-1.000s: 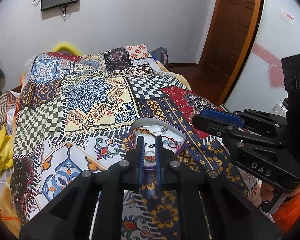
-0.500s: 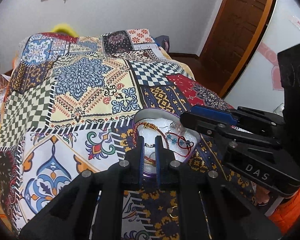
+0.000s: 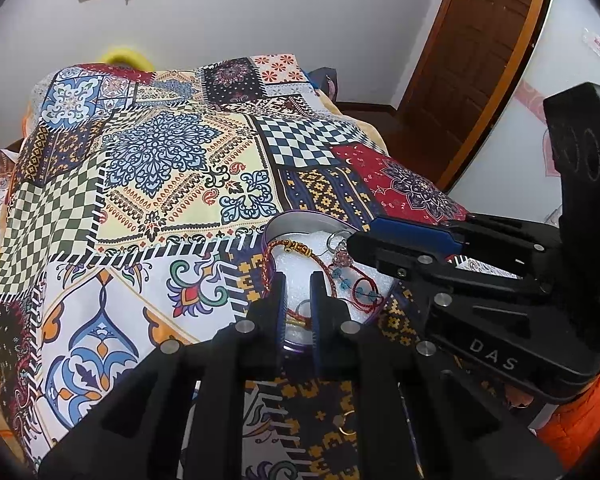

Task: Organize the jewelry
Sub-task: 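Drop the gold ring into the purple tin with the right gripper, then move both grippers back to the last gold ring on the quilt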

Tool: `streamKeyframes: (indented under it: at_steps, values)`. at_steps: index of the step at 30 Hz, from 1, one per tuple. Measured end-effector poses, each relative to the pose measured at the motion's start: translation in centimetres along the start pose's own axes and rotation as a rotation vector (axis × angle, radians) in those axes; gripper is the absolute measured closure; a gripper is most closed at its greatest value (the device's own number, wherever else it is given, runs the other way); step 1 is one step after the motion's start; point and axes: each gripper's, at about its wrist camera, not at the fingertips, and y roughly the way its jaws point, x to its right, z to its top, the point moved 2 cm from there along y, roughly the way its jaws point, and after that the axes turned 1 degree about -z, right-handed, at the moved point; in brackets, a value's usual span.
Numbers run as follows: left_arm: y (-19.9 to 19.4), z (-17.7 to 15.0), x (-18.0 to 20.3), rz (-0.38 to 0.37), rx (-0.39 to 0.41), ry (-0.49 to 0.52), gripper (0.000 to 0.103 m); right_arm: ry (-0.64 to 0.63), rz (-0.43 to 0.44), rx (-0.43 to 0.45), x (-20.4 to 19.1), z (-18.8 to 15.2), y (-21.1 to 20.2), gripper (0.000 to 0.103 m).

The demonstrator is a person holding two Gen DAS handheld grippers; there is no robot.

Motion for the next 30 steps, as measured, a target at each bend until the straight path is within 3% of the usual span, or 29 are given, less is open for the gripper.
streamKeyframes:
  at_steps: [10,15,18,30]
  values:
    - [-3.1,0.3,0.2,0.010,0.046,-0.002,0.090,-0.030,-0.041,0.036,-0.4,-0.2,-2.9,0.081]
    - [-5.2,0.2,0.6,0.025,0.082,0.014,0.082,-0.038,-0.067,0.064,-0.5,-0.5,-4.6,0.079]
    - [-6.1,-0.2,0.9,0.036,0.090,0.030,0.076,-0.034,-0.079,0.075,-0.4,-1.1,-5.5,0.071]
    - [-5.9,-4.3,2.0,0.054,0.003,0.080,0.073,0.012,-0.077,-0.005,0.0,-5.3,-5.4,0.069]
